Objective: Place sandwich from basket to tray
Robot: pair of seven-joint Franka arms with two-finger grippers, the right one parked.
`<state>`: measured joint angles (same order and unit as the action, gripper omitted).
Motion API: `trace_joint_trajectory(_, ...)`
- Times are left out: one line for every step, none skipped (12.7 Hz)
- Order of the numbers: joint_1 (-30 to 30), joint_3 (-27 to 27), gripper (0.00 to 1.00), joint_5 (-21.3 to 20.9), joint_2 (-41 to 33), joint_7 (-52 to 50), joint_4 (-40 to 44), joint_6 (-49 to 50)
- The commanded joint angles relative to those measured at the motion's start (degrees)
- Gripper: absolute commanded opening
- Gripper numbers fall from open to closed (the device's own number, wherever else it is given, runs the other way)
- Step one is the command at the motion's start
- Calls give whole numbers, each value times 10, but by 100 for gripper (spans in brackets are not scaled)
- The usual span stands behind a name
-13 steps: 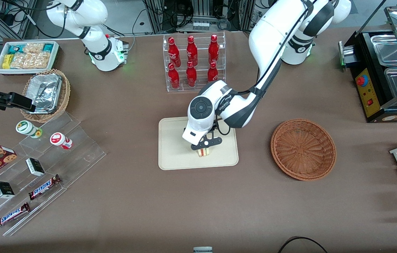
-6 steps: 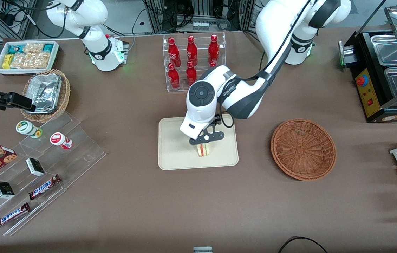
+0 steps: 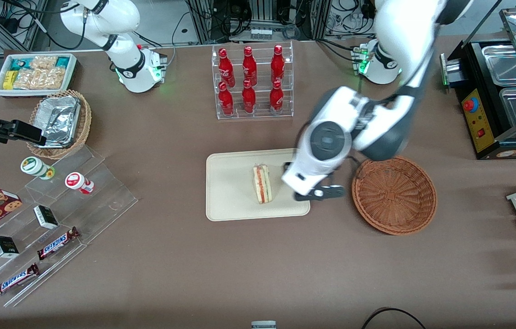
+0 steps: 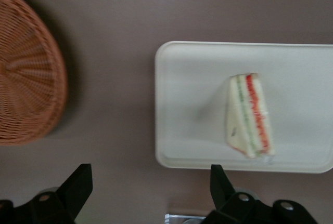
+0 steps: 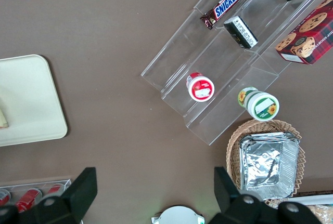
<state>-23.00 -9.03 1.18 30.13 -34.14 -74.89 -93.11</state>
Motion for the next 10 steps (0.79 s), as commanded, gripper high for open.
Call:
trace_joint_trajectory(64, -5, 100, 13, -78, 64, -71, 29)
trace_joint_trajectory(96, -5, 100, 13, -93, 74, -78, 33)
trace_joint_trajectory(119, -5, 100, 13, -107, 106, -83, 41)
trace_joint_trajectory(132, -4, 100, 10, -118, 141, -88, 52)
trace_joint_trajectory(160, -4, 100, 9, -131, 172, -92, 64)
trace_joint_trajectory(176, -5, 100, 9, -145, 193, -100, 72)
trace_joint_trajectory(190, -5, 100, 10, -166, 211, -114, 78)
trace_joint_trajectory(205, -5, 100, 9, -190, 229, -136, 82)
trace_joint_trajectory(208, -4, 100, 8, -213, 234, -155, 83)
trace_joint_trajectory(210, -3, 100, 7, -231, 234, -169, 84)
